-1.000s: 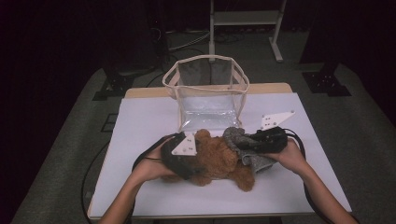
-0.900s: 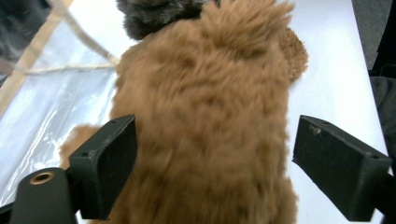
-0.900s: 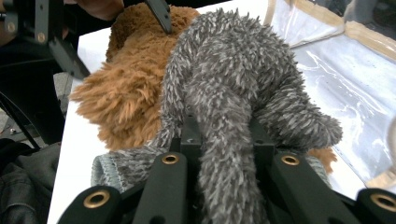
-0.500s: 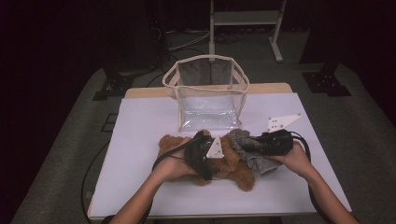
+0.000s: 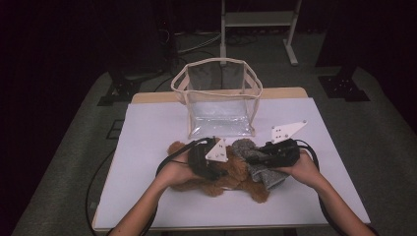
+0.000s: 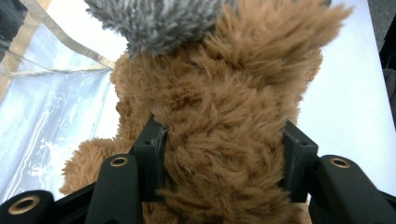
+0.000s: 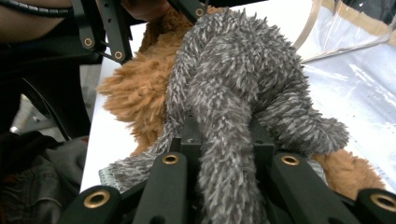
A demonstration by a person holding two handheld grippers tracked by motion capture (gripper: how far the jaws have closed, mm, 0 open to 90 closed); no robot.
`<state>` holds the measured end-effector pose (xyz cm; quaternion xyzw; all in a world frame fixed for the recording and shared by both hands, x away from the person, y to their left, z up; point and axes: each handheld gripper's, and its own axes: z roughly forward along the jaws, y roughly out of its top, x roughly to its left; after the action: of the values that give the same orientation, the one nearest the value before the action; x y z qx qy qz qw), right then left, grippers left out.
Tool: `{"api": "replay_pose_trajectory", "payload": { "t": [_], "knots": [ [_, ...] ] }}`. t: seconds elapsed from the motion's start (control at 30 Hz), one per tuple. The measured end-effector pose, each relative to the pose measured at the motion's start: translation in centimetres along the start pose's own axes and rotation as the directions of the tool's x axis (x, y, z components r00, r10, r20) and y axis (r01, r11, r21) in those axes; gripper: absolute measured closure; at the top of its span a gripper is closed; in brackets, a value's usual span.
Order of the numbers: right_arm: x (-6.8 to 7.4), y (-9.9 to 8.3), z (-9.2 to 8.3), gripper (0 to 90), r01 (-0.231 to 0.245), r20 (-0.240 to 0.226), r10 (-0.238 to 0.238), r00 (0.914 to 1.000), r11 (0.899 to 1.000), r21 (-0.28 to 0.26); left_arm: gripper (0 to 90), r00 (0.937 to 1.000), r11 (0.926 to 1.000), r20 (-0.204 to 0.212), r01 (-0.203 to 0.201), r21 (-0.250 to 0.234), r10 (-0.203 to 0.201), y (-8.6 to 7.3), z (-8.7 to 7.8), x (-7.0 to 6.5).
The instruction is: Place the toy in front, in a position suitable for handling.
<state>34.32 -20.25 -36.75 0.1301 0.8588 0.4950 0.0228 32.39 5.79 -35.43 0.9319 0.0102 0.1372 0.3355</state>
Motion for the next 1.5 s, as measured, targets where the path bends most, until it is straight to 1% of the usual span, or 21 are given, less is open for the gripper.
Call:
{"api": "replay_pose_trajectory", "payload": {
  "t": [0.1,0.27,0.3,0.37,0.47,0.5,0.57,0.6,0.67,0.73,0.8,0.87,0.93,0.97,1.0,1.07,1.13,1.23,1.33,1.43,1.5],
  "knots": [
    [-0.3,-0.2,0.1,73.8,-0.007,0.007,0.007,0.9999,1.0,0.0,37.7,1.0,1.0,0.0,0.002,0.005,-0.002,-0.1,0.2,0.0],
    [-1.1,-1.1,0.1,73.8,-0.041,0.001,0.041,0.9992,0.999,-0.018,11.3,1.0,0.9999,-0.006,0.003,0.011,-0.003,0.1,1.0,-0.5],
    [-1.2,-1.2,0.1,73.8,-0.047,0.002,0.047,0.9989,0.999,-0.02,7.2,0.9998,0.9995,-0.019,-0.002,0.03,0.002,0.2,1.4,-0.6],
    [-1.3,-1.5,0.1,73.8,-0.054,0.005,0.055,0.9985,0.998,-0.026,2.3,0.9984,0.9966,-0.043,-0.032,0.076,0.036,0.6,2.3,-0.9],
    [-1.6,-1.8,0.2,73.8,-0.063,0.001,0.063,0.998,0.998,-0.028,2.8,0.9932,0.988,-0.082,-0.071,0.137,0.082,1.2,3.4,-1.5],
    [-1.6,-1.9,0.3,73.8,-0.068,0.001,0.068,0.9977,0.997,-0.031,9.7,0.9909,0.9858,-0.096,-0.08,0.148,0.095,1.4,3.5,-1.5],
    [-1.6,-2.1,0.4,73.8,-0.064,0.01,0.064,0.9979,0.998,-0.027,29.8,0.9902,0.9851,-0.094,-0.09,0.147,0.104,1.5,3.2,-1.4],
    [-1.6,-2.1,0.3,73.8,-0.07,0.009,0.07,0.9975,0.997,-0.029,37.9,0.9924,0.9873,-0.081,-0.081,0.136,0.093,1.5,2.9,-1.3],
    [-1.6,-2.1,0.0,73.8,-0.078,-0.003,0.078,0.9969,0.996,-0.048,42.7,0.9958,0.992,-0.056,-0.066,0.107,0.072,1.5,2.2,-1.0],
    [-1.2,-1.6,-0.3,73.8,-0.068,-0.006,0.068,0.9977,0.996,-0.062,43.7,0.998,0.9962,-0.033,-0.052,0.07,0.055,1.5,1.5,-0.8],
    [-0.6,-0.8,-0.8,73.8,-0.045,-0.007,0.044,0.999,0.996,-0.073,44.2,0.9998,0.9997,0.009,-0.016,0.016,0.016,1.6,0.6,-0.6],
    [-0.1,0.1,-1.4,73.8,-0.021,-0.011,0.02,0.9997,0.996,-0.091,44.3,0.9979,0.999,0.063,0.021,-0.039,-0.018,1.8,-0.2,-0.4],
    [0.5,0.8,-2.1,73.8,0.001,-0.017,-0.002,0.9999,0.994,-0.108,43.6,0.9938,0.9972,0.107,0.037,-0.065,-0.03,1.9,-0.6,-0.4],
    [0.8,1.1,-2.3,73.8,0.012,-0.015,-0.014,0.9998,0.994,-0.107,42.8,0.9932,0.9977,0.114,0.031,-0.061,-0.024,2.0,-0.5,-0.6],
    [1.0,1.2,-2.3,73.7,0.021,-0.008,-0.022,0.9997,0.995,-0.098,41.5,0.9943,0.9987,0.106,0.016,-0.048,-0.011,2.0,-0.2,-0.8],
    [1.0,0.7,-1.9,73.7,0.025,0.002,-0.025,0.9997,0.998,-0.066,38.7,0.9942,0.9996,0.107,0.006,-0.028,-0.003,2.0,0.5,-1.0],
    [0.6,-0.3,-1.7,73.7,-0.014,-0.01,0.013,0.9999,0.997,-0.07,33.5,0.9942,0.9997,0.108,0.01,-0.021,-0.007,1.9,1.0,-1.1],
    [0.1,-1.5,-1.7,73.7,-0.053,-0.022,0.051,0.9984,0.994,-0.094,20.5,0.9933,1.0,0.116,0.003,0.008,-0.004,2.2,1.5,-1.1],
    [-0.1,-2.0,-1.9,73.6,-0.06,-0.017,0.058,0.9982,0.993,-0.1,8.5,0.9942,0.9991,0.107,-0.006,0.042,0.002,2.8,1.8,-1.2],
    [-0.2,-2.2,-2.4,73.6,-0.06,-0.002,0.06,0.9982,0.993,-0.103,1.8,0.9952,0.9967,0.098,-0.014,0.08,0.006,3.3,2.6,-1.5],
    [-0.3,-2.5,-2.7,73.6,-0.065,0.009,0.066,0.9978,0.993,-0.102,0.0,0.9955,0.9958,0.094,-0.021,0.089,0.013,3.5,3.0,-1.6]
  ]
}}
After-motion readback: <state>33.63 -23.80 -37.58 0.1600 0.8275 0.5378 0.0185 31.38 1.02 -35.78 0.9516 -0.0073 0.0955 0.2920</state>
